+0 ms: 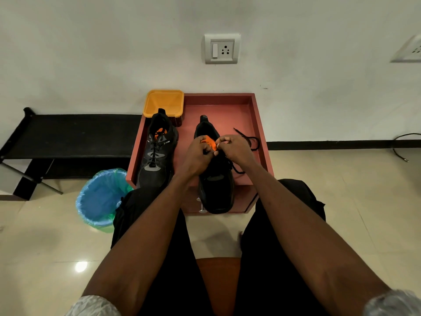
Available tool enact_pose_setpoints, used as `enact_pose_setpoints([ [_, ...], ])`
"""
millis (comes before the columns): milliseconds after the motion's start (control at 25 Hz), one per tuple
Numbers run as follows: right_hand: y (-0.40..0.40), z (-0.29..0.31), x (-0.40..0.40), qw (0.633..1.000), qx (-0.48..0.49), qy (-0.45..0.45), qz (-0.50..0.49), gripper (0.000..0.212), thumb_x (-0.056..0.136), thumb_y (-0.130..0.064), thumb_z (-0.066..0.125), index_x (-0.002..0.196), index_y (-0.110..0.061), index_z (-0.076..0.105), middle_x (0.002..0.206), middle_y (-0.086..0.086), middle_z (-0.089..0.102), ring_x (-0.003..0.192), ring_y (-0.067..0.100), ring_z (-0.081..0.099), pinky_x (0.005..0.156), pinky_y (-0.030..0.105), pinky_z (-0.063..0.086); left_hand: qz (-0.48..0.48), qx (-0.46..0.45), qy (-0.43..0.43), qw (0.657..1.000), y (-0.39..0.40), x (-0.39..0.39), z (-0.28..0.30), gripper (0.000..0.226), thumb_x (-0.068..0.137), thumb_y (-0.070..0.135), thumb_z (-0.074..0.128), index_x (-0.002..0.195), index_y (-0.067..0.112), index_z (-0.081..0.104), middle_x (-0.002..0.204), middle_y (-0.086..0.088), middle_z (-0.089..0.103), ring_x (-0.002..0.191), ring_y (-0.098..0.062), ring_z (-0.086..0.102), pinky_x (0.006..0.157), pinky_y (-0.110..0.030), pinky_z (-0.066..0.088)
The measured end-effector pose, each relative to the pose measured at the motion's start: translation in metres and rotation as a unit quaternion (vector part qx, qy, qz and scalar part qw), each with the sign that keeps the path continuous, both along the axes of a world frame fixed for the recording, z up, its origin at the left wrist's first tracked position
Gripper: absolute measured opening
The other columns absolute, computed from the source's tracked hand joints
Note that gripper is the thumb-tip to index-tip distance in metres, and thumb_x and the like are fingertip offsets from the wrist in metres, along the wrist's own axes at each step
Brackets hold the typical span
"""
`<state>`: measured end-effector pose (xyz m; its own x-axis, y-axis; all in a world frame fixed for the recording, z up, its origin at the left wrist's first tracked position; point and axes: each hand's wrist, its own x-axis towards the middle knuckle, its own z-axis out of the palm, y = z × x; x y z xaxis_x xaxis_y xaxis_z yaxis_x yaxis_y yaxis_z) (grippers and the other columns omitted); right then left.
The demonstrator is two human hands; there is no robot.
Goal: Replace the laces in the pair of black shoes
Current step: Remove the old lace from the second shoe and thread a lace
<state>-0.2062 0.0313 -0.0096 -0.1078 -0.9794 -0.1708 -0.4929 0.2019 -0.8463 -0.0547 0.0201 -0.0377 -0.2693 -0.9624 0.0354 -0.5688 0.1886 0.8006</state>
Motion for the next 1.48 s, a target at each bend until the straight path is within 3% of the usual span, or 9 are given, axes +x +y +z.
enact_pose_setpoints([
  [200, 0.0, -0.002, -0.001, 0.998, -0.033, 0.022, -0.046, 0.021, 0.09, -0.018, 0.056, 0.08, -0.009, 0.072, 0.07, 0.009, 0.067, 0.057, 0.014, 0.054, 0.061, 0.04, 0.052, 0.159, 0.085, 0.205, 0.962, 0.004, 0.006, 0.012, 0.024, 0.095, 0.016, 0.062, 0.074, 0.015, 0.052, 0.108, 0.001, 0.06, 0.101, -0.011, 0.057, 0.09, -0.034, 0.047],
  [360, -0.002, -0.006, 0.004, 0.998, -0.039, 0.033, -0.026, 0.021, 0.089, -0.02, 0.057, 0.077, -0.009, 0.071, 0.074, 0.016, 0.068, 0.059, 0.025, 0.057, 0.062, 0.049, 0.054, 0.3, 0.175, 0.357, 0.867, 0.01, 0.004, 0.016, 0.017, 0.092, -0.001, 0.051, 0.079, 0.011, 0.051, 0.077, -0.01, 0.052, 0.069, -0.019, 0.053, 0.06, -0.029, 0.047],
  [520, -0.001, -0.005, 0.006, 0.996, -0.054, 0.067, 0.0, 0.016, 0.088, -0.015, 0.059, 0.081, -0.008, 0.072, 0.076, 0.012, 0.068, 0.066, 0.029, 0.062, 0.065, 0.045, 0.054, 0.182, -0.042, 0.013, 0.982, 0.01, 0.005, 0.019, 0.032, 0.086, 0.0, 0.049, 0.115, 0.012, 0.056, 0.135, -0.007, 0.047, 0.112, -0.015, 0.048, 0.092, -0.025, 0.04],
  [720, -0.002, -0.003, 0.006, 0.995, -0.052, 0.081, 0.019, 0.017, 0.086, -0.013, 0.058, 0.09, -0.013, 0.074, 0.079, 0.006, 0.07, 0.067, 0.026, 0.064, 0.063, 0.044, 0.056, -0.027, -0.038, -0.175, 0.983, 0.0, 0.002, -0.002, 0.032, 0.095, 0.014, 0.054, 0.125, 0.011, 0.065, 0.158, -0.012, 0.026, 0.146, -0.031, 0.021, 0.12, -0.044, 0.024],
  [960, -0.001, -0.008, 0.006, 0.995, -0.063, 0.075, 0.007, 0.02, 0.087, -0.016, 0.055, 0.081, -0.014, 0.074, 0.075, 0.007, 0.069, 0.062, 0.022, 0.06, 0.063, 0.046, 0.055, 0.148, -0.012, 0.068, 0.987, 0.0, 0.007, 0.009, 0.014, 0.095, 0.018, 0.054, 0.102, 0.01, 0.063, 0.12, -0.007, 0.061, 0.095, -0.017, 0.062, 0.085, -0.041, 0.056],
  [1120, -0.002, -0.005, 0.005, 0.997, -0.04, 0.063, -0.004, 0.019, 0.09, -0.016, 0.055, 0.086, -0.014, 0.074, 0.08, 0.007, 0.071, 0.07, 0.024, 0.067, 0.07, 0.046, 0.058, 0.39, 0.037, 0.275, 0.878, -0.005, 0.022, 0.023, 0.02, 0.091, 0.014, 0.053, 0.103, 0.002, 0.064, 0.111, -0.017, 0.064, 0.085, -0.015, 0.062, 0.068, -0.019, 0.051],
  [1240, 0.0, -0.005, 0.008, 0.996, -0.047, 0.073, 0.004, 0.021, 0.092, -0.017, 0.055, 0.083, -0.01, 0.072, 0.078, 0.009, 0.07, 0.07, 0.025, 0.067, 0.069, 0.047, 0.058, 0.415, 0.014, 0.156, 0.896, 0.004, 0.022, 0.031, 0.03, 0.088, -0.004, 0.049, 0.115, 0.0, 0.061, 0.131, -0.014, 0.05, 0.113, -0.021, 0.055, 0.089, -0.02, 0.045],
  [1360, 0.0, -0.006, 0.009, 0.994, -0.057, 0.09, 0.019, 0.023, 0.093, -0.018, 0.054, 0.082, -0.007, 0.071, 0.076, 0.011, 0.068, 0.068, 0.028, 0.065, 0.066, 0.048, 0.056, 0.174, -0.109, -0.045, 0.978, 0.008, 0.01, 0.023, 0.038, 0.09, 0.0, 0.052, 0.125, 0.012, 0.06, 0.154, -0.01, 0.032, 0.143, -0.026, 0.027, 0.117, -0.038, 0.028],
  [1480, -0.001, -0.005, 0.009, 0.992, -0.058, 0.107, 0.034, 0.021, 0.093, -0.018, 0.055, 0.081, -0.012, 0.071, 0.072, 0.005, 0.066, 0.062, 0.02, 0.06, 0.06, 0.042, 0.053, 0.013, -0.093, -0.16, 0.983, 0.006, 0.004, 0.008, 0.031, 0.094, 0.014, 0.055, 0.124, 0.014, 0.064, 0.16, -0.01, 0.025, 0.149, -0.03, 0.015, 0.12, -0.047, 0.023],
])
